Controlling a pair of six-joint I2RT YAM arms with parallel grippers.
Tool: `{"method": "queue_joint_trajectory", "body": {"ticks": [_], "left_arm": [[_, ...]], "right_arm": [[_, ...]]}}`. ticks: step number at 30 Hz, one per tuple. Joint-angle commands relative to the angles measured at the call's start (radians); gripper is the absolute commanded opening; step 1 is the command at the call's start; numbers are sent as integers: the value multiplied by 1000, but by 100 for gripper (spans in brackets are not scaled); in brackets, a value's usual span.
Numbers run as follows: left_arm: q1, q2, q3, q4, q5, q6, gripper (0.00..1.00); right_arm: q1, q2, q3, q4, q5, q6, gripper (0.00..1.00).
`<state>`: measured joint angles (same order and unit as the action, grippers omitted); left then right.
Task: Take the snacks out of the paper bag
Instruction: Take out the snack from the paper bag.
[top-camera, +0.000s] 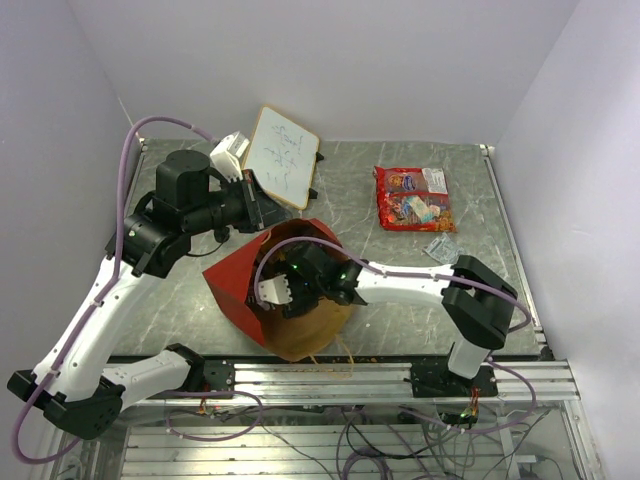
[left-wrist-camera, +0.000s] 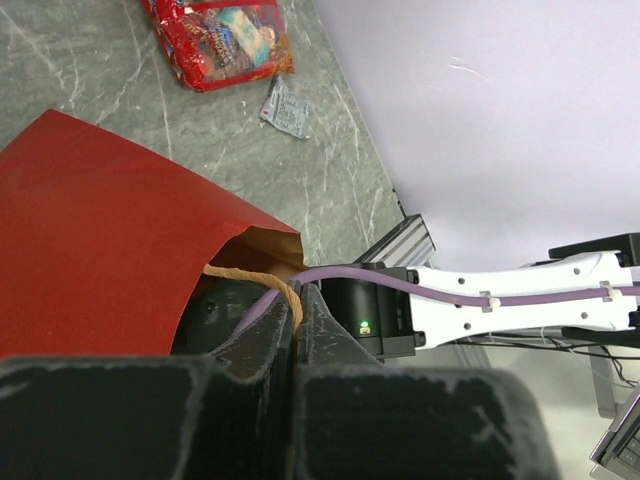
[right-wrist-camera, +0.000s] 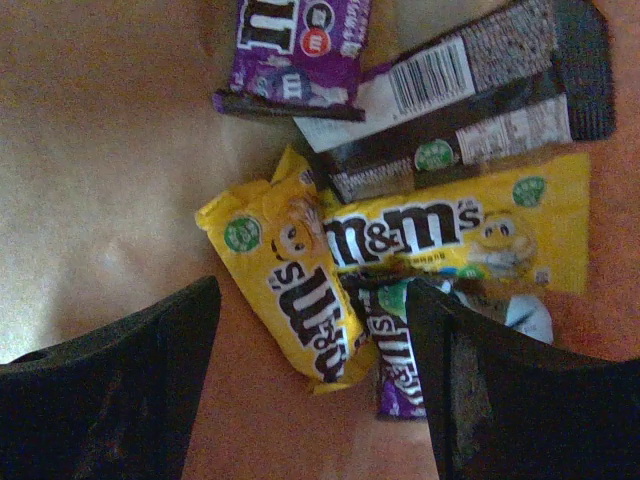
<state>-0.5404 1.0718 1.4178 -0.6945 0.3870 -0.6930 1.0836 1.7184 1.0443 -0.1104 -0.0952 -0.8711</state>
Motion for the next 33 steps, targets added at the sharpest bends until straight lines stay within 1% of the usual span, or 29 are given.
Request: {"method": "queue_joint_trajectory", "body": {"ticks": [1, 8, 10, 13, 16, 17, 21, 23, 27, 33], "left_arm": [[-7, -8, 58, 16, 0, 3, 7], [-7, 0, 46, 21, -1, -21, 7], [-7, -11, 27, 36, -5, -41, 7], [-5, -39, -3, 48, -23, -61, 7], [-7, -56, 3, 22, -44, -59, 7], [-7, -59, 6, 12, -52, -56, 7], [-7, -79, 0, 2, -71, -64, 7], [-6, -83, 0, 1, -79, -64, 7], [-6, -75, 17, -19, -92, -50, 7], [-6, -88, -1, -16, -102, -50, 7]], "right_arm": [[0, 51, 47, -17, -81, -56, 75], [0, 150, 80, 27, -101, -79, 78], [-2, 195, 134, -28, -117, -95, 74], [-9, 246, 199, -96, -120, -99, 66], [-17, 250, 198, -77, -116, -93, 62], [-20, 252, 198, -72, -115, -92, 59], [-20, 264, 233, -97, -130, -92, 38], [-20, 261, 235, -82, -138, -78, 29], [-20, 242, 233, -74, -147, -62, 16], [-20, 196, 251, -145, -174, -45, 2]]}}
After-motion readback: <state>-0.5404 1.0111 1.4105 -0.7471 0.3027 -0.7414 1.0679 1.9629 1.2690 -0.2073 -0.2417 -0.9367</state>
